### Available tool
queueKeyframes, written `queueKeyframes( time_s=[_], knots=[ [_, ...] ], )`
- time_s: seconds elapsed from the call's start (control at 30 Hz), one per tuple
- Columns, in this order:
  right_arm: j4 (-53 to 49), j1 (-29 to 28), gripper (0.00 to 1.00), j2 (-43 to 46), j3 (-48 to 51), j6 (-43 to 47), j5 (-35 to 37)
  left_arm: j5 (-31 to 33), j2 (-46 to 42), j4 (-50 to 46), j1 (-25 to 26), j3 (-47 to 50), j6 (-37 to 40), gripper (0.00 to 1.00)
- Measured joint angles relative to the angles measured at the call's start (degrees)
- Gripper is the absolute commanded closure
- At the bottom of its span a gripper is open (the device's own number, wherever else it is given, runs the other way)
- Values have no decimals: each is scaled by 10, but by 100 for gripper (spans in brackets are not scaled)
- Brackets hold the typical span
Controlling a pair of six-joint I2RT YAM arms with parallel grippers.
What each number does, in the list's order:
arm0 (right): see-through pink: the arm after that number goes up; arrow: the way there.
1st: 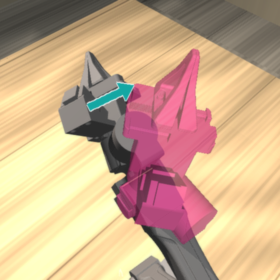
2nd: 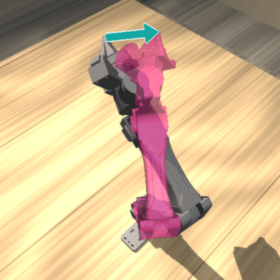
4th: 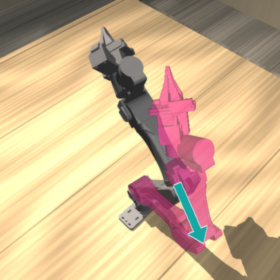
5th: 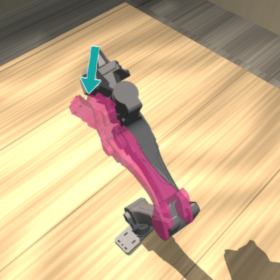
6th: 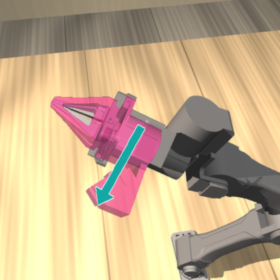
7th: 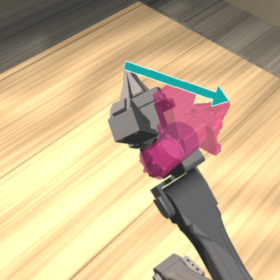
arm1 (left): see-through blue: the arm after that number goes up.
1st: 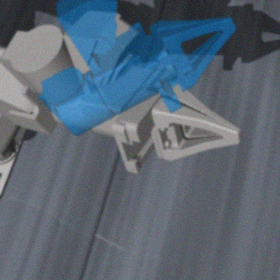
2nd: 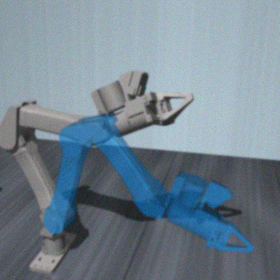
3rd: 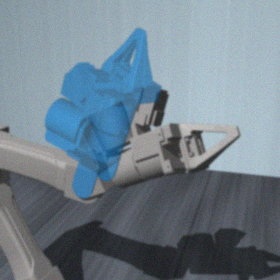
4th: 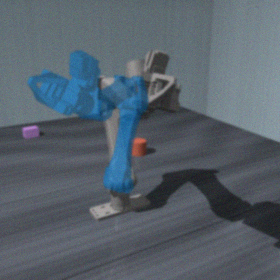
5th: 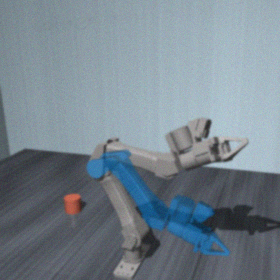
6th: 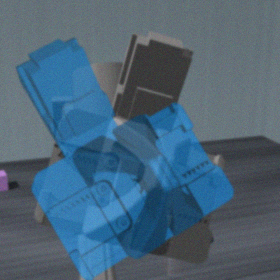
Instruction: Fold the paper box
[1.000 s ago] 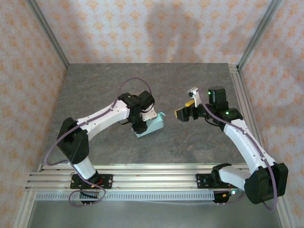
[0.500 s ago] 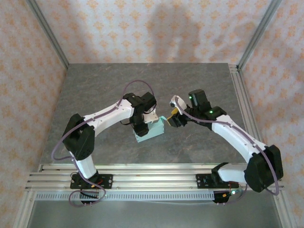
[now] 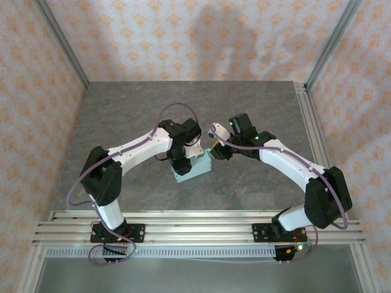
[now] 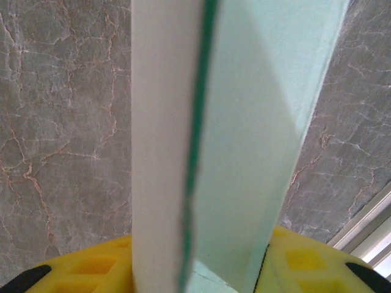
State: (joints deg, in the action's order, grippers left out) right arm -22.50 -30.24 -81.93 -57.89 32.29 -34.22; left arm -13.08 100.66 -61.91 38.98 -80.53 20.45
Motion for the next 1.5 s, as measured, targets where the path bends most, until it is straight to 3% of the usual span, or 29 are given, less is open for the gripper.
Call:
queueKeyframes(
  time_s=[0.23,0.47,0.8,1.07,1.17,1.27,1.5],
  knots=[
    [3,0,75,-9,-2,0,0,0,0,2,0,1,0,56],
    [4,-1,100,-17,-3,-1,-1,0,0,5,0,1,0,56],
    [2,-7,100,-12,-4,-33,12,2,0,12,0,1,-11,55],
    [19,-49,100,2,0,-151,113,14,0,29,0,1,-31,53],
    [36,-59,100,18,17,-195,144,23,0,42,0,1,-38,45],
    [52,-65,100,39,35,-226,165,36,0,62,0,1,-49,25],
    [59,-72,100,52,50,-244,199,43,-7,97,0,1,-74,9]
  ],
)
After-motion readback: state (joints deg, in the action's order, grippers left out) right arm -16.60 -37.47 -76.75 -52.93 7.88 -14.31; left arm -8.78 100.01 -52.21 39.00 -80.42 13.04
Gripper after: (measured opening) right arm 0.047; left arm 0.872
